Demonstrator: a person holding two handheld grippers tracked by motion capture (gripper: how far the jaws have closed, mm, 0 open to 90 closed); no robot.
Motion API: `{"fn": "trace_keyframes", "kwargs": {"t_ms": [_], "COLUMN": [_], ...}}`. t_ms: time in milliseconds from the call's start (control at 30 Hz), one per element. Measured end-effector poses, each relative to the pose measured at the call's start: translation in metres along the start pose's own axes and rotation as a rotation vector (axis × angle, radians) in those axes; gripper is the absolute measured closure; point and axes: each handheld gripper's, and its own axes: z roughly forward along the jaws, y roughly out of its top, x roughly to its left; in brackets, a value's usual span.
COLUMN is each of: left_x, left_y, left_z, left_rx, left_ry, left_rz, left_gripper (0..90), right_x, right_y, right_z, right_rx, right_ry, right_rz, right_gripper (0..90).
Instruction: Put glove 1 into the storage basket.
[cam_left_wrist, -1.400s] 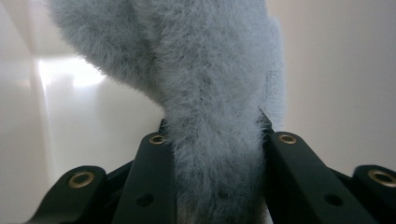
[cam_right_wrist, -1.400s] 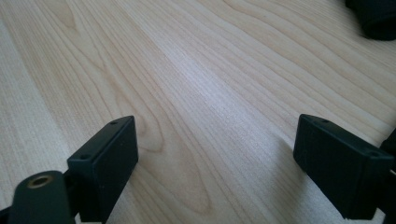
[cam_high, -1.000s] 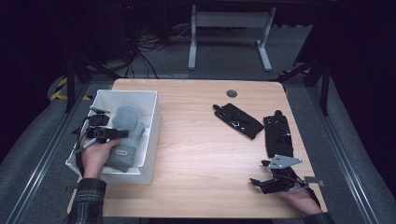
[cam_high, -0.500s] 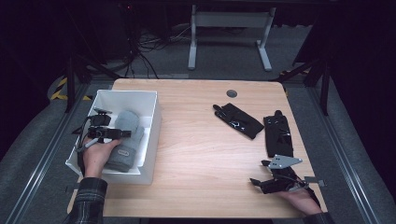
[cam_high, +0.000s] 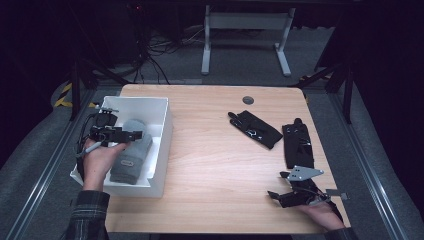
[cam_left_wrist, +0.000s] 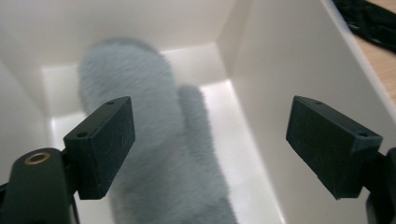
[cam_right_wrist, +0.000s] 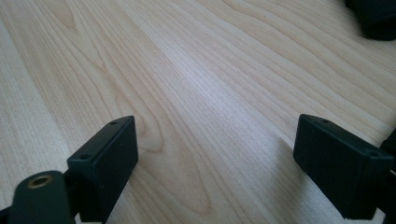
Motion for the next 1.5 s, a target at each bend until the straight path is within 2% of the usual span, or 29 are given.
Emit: {"fn": "trace_keyframes", "kwargs": {"t_ms": [100, 133, 267, 300, 367, 467, 600, 667, 700, 833, 867, 1067, 1100, 1200, 1233, 1500], "left_x": [-0.016, -0.016, -0.041, -0.041, -0.051, -0.065, -0.082, -0.086, -0.094, -0.107, -0.107, -0.126, -0.126, -0.140, -0.140, -0.176], "left_y": [0.006, 0.006, 0.013, 0.013, 0.015, 0.018, 0.020, 0.021, 0.020, 0.019, 0.019, 0.017, 0.017, 0.012, 0.012, -0.001], "left_z": [-0.006, -0.006, -0.010, -0.010, -0.011, -0.012, -0.011, -0.011, -0.010, -0.006, -0.006, 0.009, 0.009, 0.018, 0.018, 0.037], "left_rx": [-0.009, -0.009, -0.019, -0.019, -0.020, -0.040, -0.050, -0.051, -0.053, -0.050, -0.050, -0.020, -0.020, -0.009, -0.009, -0.001], "left_ry": [-0.022, -0.022, -0.068, -0.068, -0.099, -0.120, -0.152, -0.152, -0.152, -0.161, -0.161, -0.175, -0.175, -0.190, -0.190, -0.224], "left_rz": [0.055, 0.055, 0.128, 0.128, 0.156, 0.191, 0.212, 0.217, 0.230, 0.248, 0.248, 0.289, 0.289, 0.319, 0.319, 0.391], "left_gripper": [15.0, 14.9, 14.6, 13.9, 13.6, 12.8, 10.2, 7.3, 6.4, 3.5, 3.0, 0.1, 0.1, 0.1, 0.1, 0.2], "right_x": [0.000, 0.000, 0.000, 0.000, 0.000, 0.000, 0.000, 0.000, 0.000, 0.000, 0.000, 0.000, 0.000, 0.000, 0.000, 0.000], "right_y": [0.000, 0.000, 0.000, 0.000, 0.000, 0.000, 0.000, 0.000, 0.000, 0.000, 0.000, 0.000, 0.000, 0.000, 0.000, 0.000], "right_z": [0.000, 0.000, 0.000, 0.000, 0.000, 0.000, 0.000, 0.000, 0.000, 0.000, 0.000, 0.000, 0.000, 0.000, 0.000, 0.000], "right_rx": [0.000, 0.000, 0.000, 0.000, 0.000, 0.000, 0.000, 0.000, 0.001, 0.002, 0.002, 0.002, 0.002, 0.002, 0.002, 0.002], "right_ry": [0.000, 0.000, 0.000, 0.000, 0.000, 0.000, 0.000, 0.000, 0.001, 0.001, 0.001, 0.002, 0.002, 0.002, 0.002, 0.002], "right_rz": [0.000, 0.000, 0.000, 0.000, 0.000, 0.000, 0.000, 0.000, -0.001, -0.003, -0.003, -0.003, -0.003, -0.003, -0.003, -0.003], "right_gripper": [14.2, 14.2, 14.2, 14.2, 14.2, 14.2, 14.2, 14.1, 13.6, 13.4, 13.4, 13.4, 13.4, 13.3, 13.3, 13.3]}}
